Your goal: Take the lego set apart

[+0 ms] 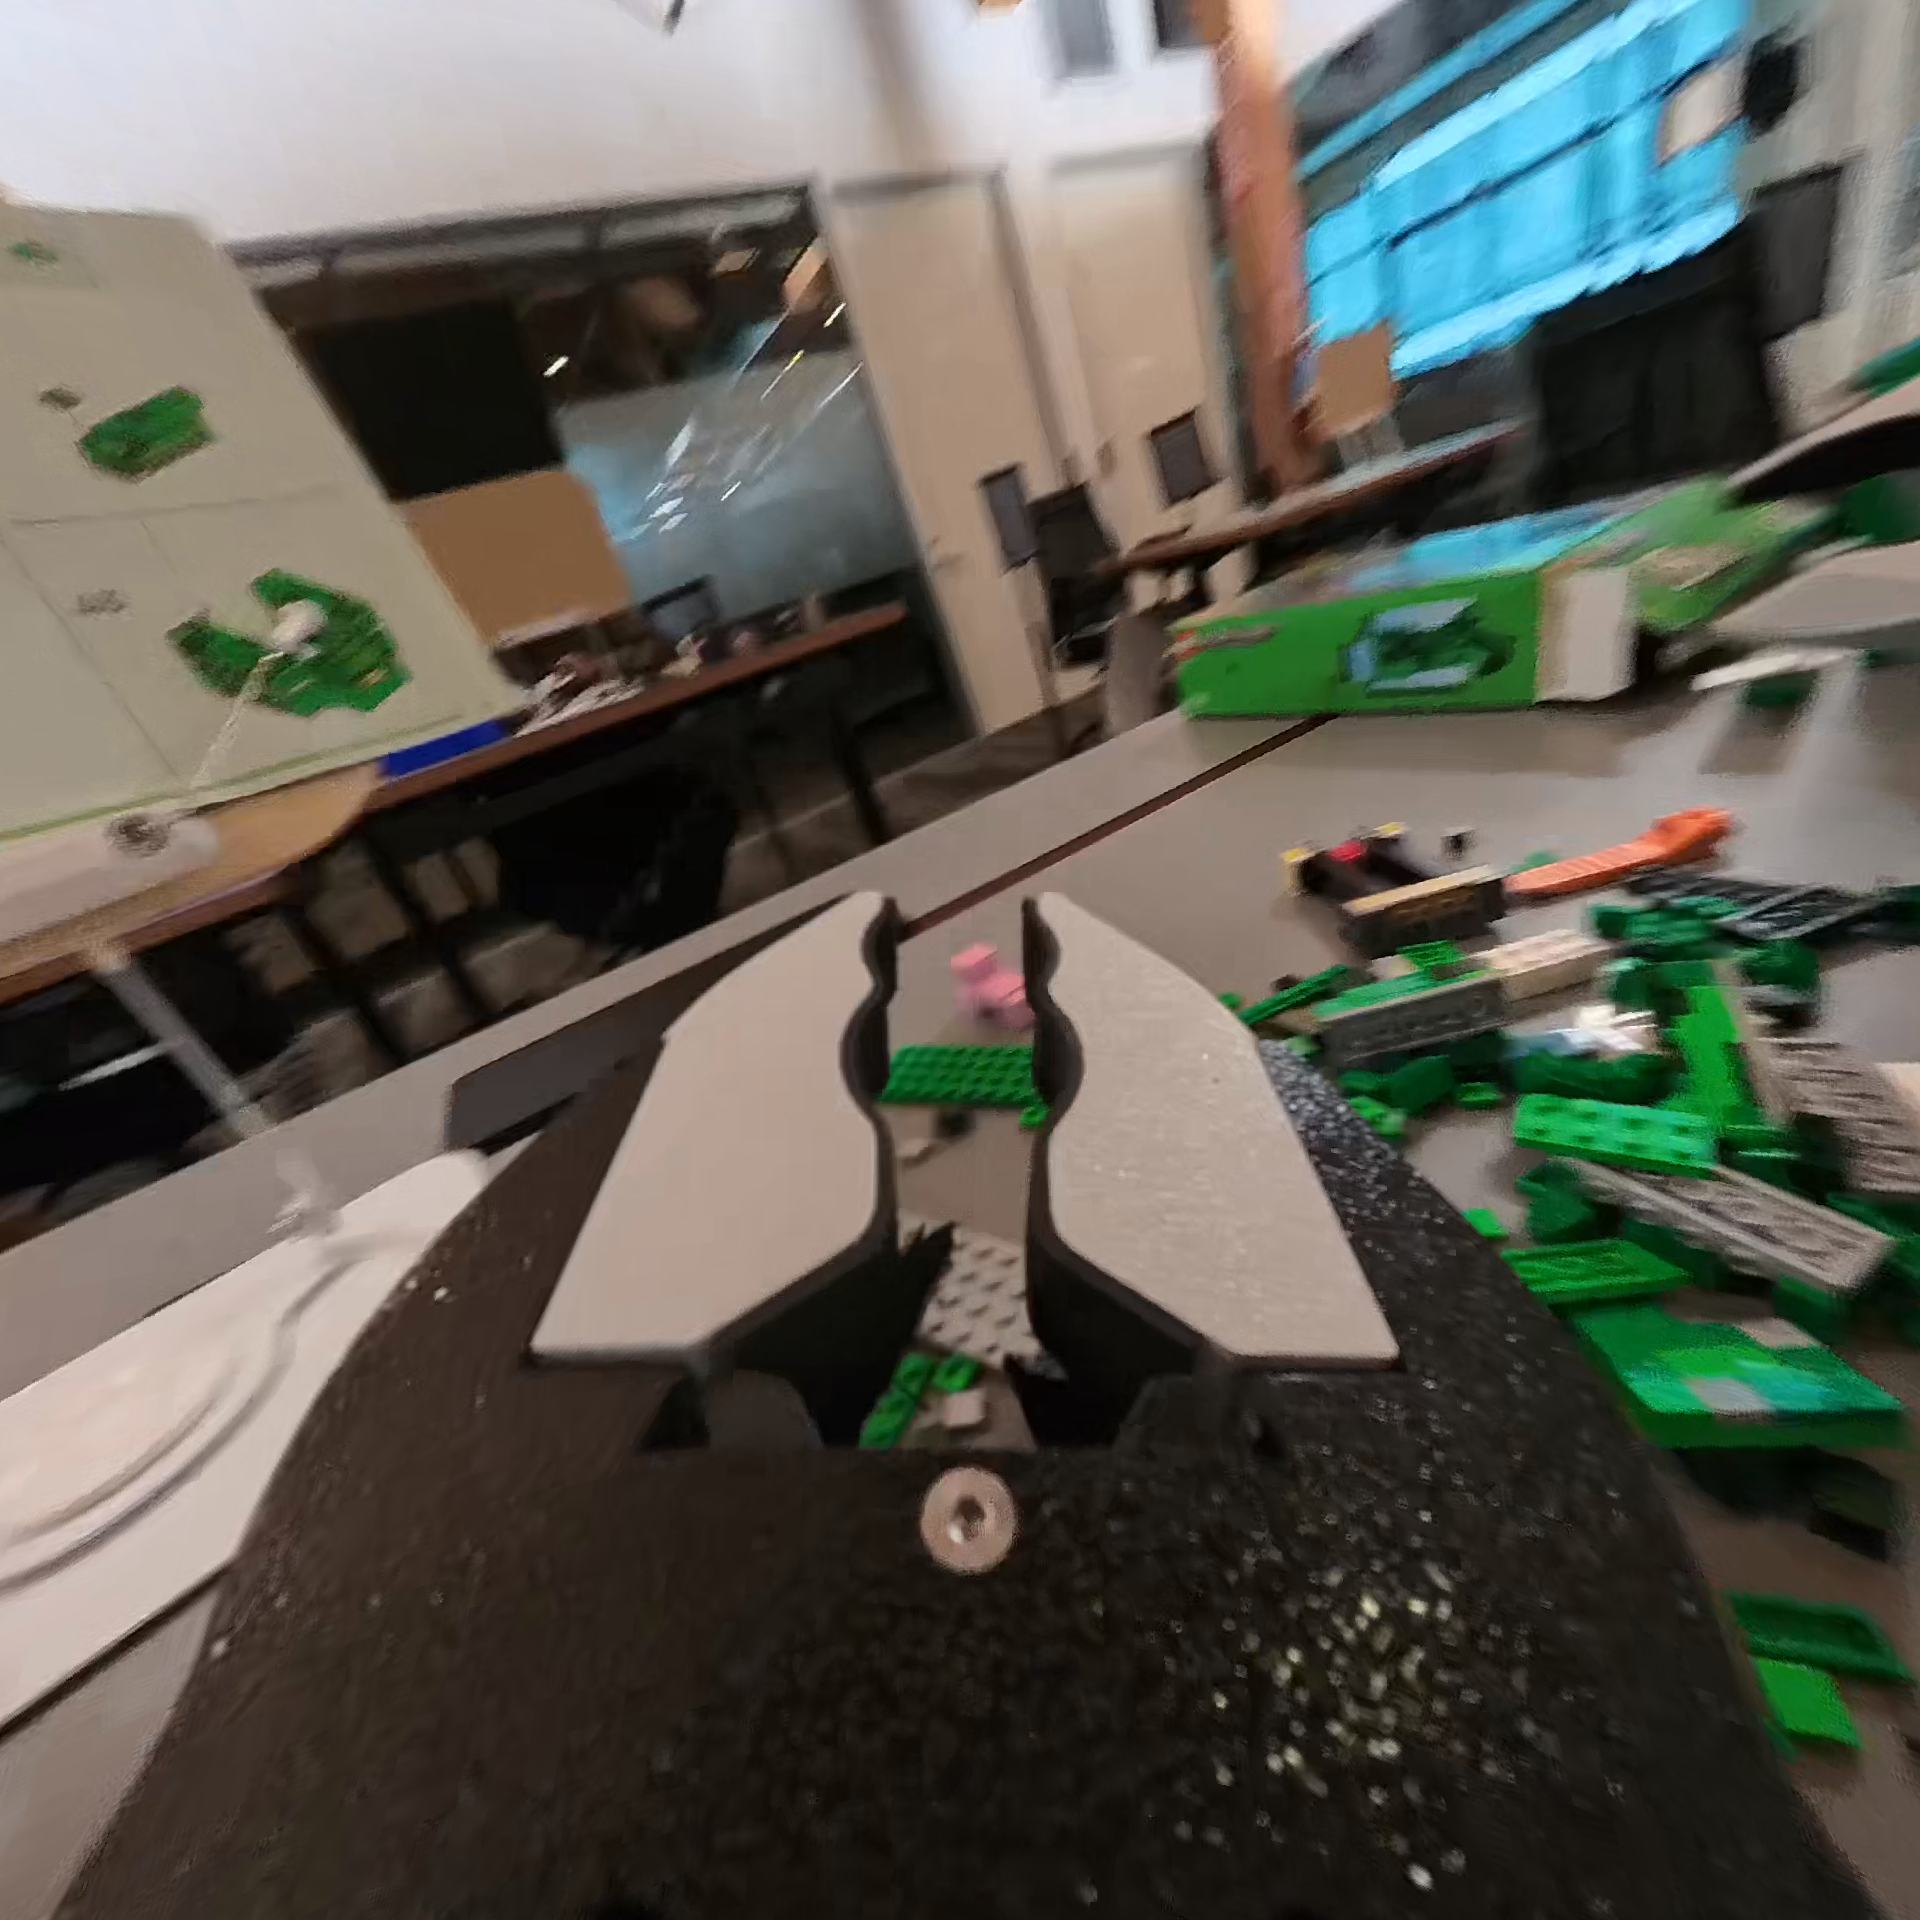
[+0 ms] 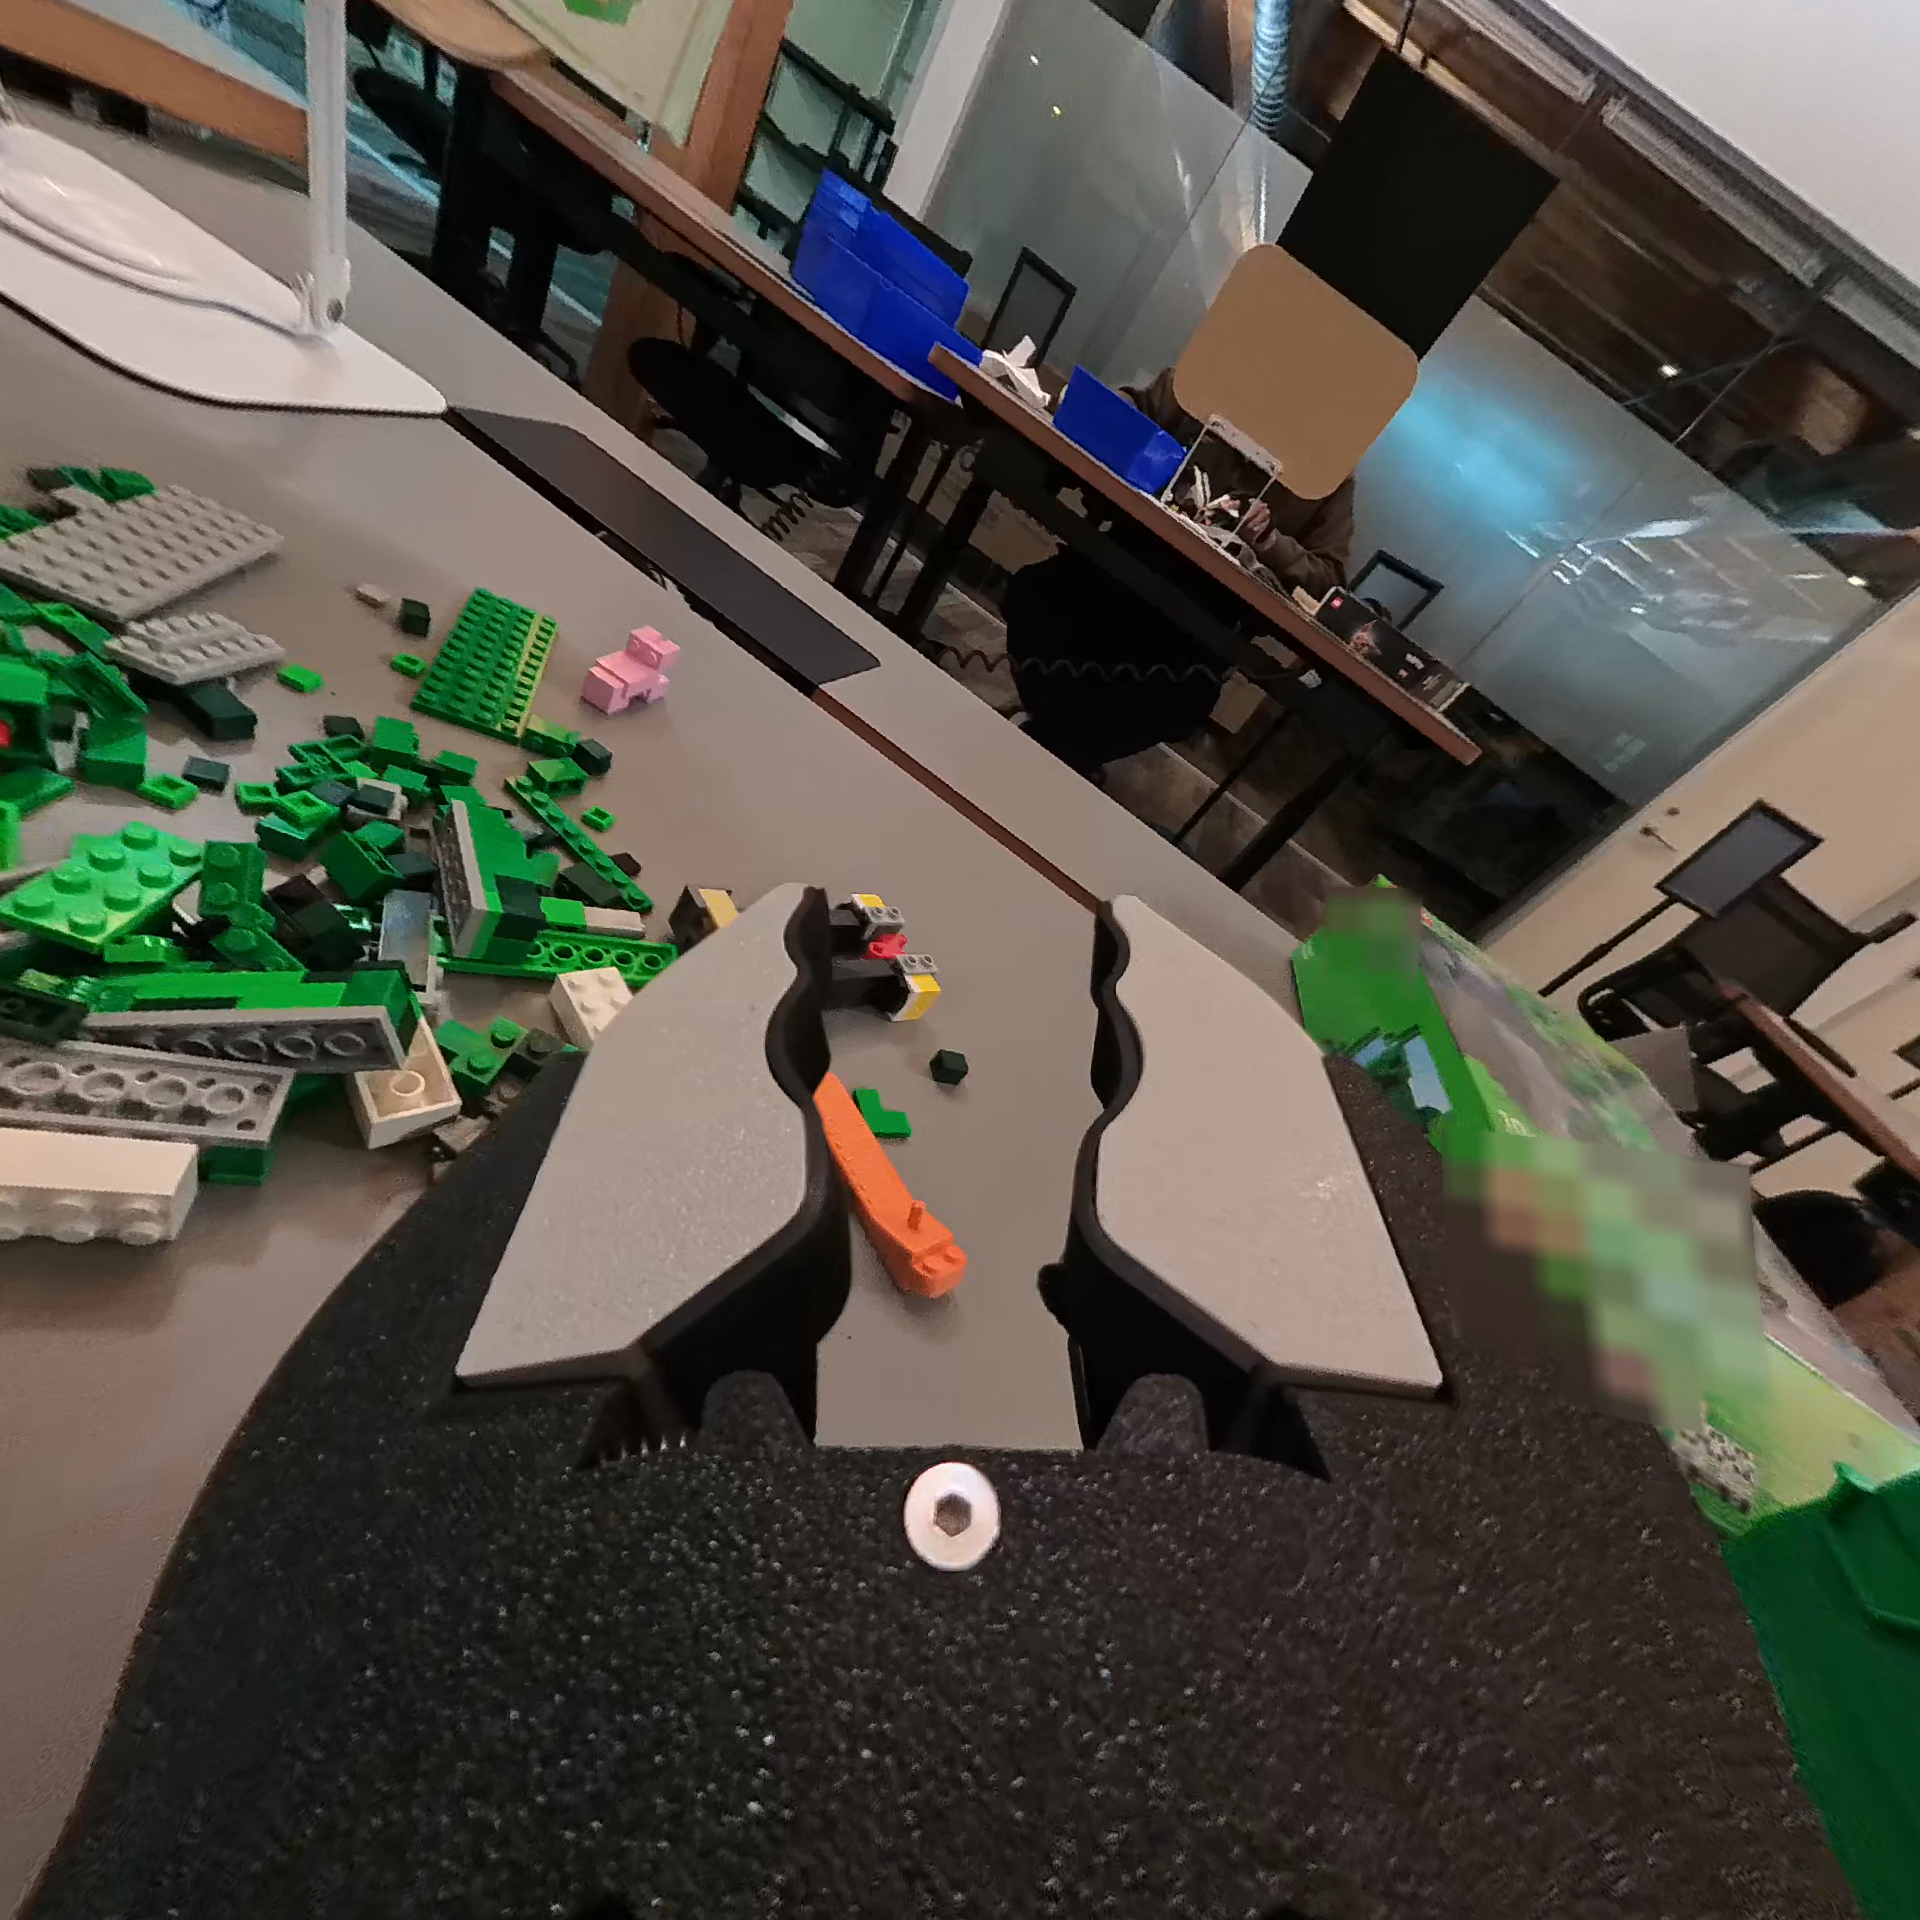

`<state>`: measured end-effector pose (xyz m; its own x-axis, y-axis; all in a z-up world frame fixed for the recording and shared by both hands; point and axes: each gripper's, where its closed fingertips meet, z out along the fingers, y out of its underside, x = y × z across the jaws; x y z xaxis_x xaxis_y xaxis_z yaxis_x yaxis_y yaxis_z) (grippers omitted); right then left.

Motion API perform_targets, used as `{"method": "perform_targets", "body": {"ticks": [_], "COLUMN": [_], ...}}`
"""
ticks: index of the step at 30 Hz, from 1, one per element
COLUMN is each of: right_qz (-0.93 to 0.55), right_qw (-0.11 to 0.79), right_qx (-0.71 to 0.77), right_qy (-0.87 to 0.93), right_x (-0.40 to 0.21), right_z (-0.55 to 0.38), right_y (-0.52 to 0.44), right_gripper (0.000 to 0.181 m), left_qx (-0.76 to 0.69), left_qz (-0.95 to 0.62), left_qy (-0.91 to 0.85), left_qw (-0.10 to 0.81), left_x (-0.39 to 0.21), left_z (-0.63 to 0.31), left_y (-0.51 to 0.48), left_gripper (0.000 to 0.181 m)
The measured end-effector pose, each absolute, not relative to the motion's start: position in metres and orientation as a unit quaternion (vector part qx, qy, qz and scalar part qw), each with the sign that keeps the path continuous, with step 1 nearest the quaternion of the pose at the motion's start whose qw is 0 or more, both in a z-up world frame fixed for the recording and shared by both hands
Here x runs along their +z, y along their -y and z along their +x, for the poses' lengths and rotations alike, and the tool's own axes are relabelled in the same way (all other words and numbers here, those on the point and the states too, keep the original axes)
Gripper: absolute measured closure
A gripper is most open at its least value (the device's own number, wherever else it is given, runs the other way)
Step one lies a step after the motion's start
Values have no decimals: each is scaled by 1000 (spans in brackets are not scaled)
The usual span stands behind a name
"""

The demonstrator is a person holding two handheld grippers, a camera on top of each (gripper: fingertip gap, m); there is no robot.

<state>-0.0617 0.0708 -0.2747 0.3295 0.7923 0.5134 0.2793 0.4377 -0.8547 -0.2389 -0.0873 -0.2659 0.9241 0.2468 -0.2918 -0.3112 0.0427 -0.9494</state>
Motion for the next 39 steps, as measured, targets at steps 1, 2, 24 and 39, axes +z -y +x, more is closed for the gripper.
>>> {"method": "perform_targets", "body": {"ticks": [1, 2, 24, 39], "right_qz": [-494, -495, -500, -500], "right_qw": [649, 649, 639, 637], "right_qx": [201, 201, 251, 263], "right_qy": [542, 542, 527, 524], "right_x": [-275, -275, -269, -267], "right_z": [-62, -62, -63, -64], "right_y": [-71, -71, -66, -64], "right_gripper": [134, 134, 134, 134], "left_qx": [227, 261, 474, 458], "left_qz": [-678, -687, -728, -746], "left_qy": [-14, -17, 59, -127], "left_qw": [699, 678, 493, 466], "left_x": [-265, -263, -214, -239], "left_z": [-248, -254, -455, -410], "left_y": [88, 87, 5, 1], "left_gripper": [156, 151, 81, 126]}}
